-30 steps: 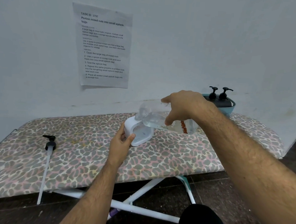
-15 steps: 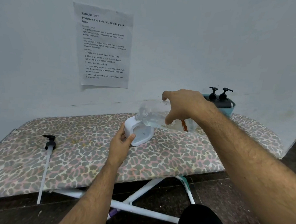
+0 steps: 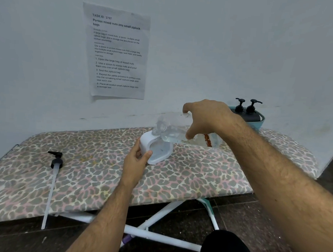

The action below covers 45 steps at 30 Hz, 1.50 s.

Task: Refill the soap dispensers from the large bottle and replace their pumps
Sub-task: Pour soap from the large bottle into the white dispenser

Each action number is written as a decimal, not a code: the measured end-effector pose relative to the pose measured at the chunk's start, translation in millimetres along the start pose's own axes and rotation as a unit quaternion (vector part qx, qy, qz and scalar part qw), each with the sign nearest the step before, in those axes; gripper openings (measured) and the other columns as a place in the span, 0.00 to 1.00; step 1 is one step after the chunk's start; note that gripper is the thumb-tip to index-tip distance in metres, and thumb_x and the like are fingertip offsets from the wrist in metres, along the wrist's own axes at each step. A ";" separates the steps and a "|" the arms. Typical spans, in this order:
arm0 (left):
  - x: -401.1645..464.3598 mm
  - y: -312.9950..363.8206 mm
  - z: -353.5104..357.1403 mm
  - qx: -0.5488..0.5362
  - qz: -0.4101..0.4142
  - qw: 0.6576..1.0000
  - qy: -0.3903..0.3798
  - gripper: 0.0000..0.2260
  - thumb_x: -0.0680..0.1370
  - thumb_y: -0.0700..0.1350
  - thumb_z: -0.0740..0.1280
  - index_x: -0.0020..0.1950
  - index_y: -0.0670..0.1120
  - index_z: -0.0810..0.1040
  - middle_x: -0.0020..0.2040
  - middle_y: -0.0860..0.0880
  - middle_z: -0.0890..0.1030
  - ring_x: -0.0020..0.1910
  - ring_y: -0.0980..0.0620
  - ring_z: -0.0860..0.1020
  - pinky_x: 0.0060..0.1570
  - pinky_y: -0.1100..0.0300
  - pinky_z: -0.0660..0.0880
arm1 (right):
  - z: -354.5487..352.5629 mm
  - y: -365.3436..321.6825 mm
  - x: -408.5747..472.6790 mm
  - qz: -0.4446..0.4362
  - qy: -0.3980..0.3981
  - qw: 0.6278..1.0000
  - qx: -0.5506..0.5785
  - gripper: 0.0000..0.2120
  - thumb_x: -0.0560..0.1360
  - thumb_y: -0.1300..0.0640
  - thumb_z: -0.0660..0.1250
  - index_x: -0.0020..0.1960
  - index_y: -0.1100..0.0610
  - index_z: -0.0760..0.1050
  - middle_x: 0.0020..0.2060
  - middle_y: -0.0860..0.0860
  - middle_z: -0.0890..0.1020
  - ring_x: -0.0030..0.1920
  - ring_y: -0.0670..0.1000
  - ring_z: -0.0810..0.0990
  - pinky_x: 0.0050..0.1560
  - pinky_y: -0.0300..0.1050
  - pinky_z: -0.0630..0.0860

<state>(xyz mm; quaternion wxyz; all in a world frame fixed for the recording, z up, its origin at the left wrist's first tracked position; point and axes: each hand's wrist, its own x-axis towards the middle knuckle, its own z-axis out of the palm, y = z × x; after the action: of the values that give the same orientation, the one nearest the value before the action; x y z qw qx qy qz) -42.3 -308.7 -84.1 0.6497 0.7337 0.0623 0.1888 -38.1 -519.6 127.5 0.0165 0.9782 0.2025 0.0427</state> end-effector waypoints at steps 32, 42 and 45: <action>1.1 -1.4 -0.1 -0.003 -0.009 1.000 -0.007 0.28 0.78 0.43 0.70 0.76 0.58 0.65 0.56 0.65 0.76 0.58 0.60 0.78 0.53 0.53 0.81 | 2.8 1.6 -0.3 0.003 0.012 1.000 -0.005 0.35 0.70 0.43 0.74 0.74 0.45 0.66 0.60 0.46 0.78 0.61 0.50 0.76 0.50 0.47 0.72; 0.7 -1.1 0.3 -0.006 -0.009 1.000 -0.005 0.28 0.78 0.42 0.69 0.76 0.56 0.65 0.56 0.64 0.76 0.57 0.60 0.78 0.54 0.50 0.81 | 0.2 -0.4 -1.6 0.010 0.007 1.000 -0.004 0.36 0.69 0.42 0.75 0.74 0.45 0.67 0.65 0.46 0.77 0.64 0.50 0.75 0.54 0.48 0.73; 1.0 -1.7 0.7 -0.004 -0.007 1.000 -0.003 0.28 0.78 0.42 0.70 0.76 0.55 0.65 0.58 0.61 0.76 0.58 0.60 0.78 0.55 0.50 0.80 | -0.2 -1.0 -1.9 0.012 0.007 1.000 -0.007 0.36 0.69 0.42 0.75 0.74 0.46 0.67 0.65 0.47 0.76 0.63 0.50 0.75 0.55 0.49 0.74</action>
<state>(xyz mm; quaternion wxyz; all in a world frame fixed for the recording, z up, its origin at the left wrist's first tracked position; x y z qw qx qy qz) -40.8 -308.7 -85.6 0.6539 0.7316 0.0648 0.1817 -40.2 -519.4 127.5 0.0219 0.9800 0.1910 0.0512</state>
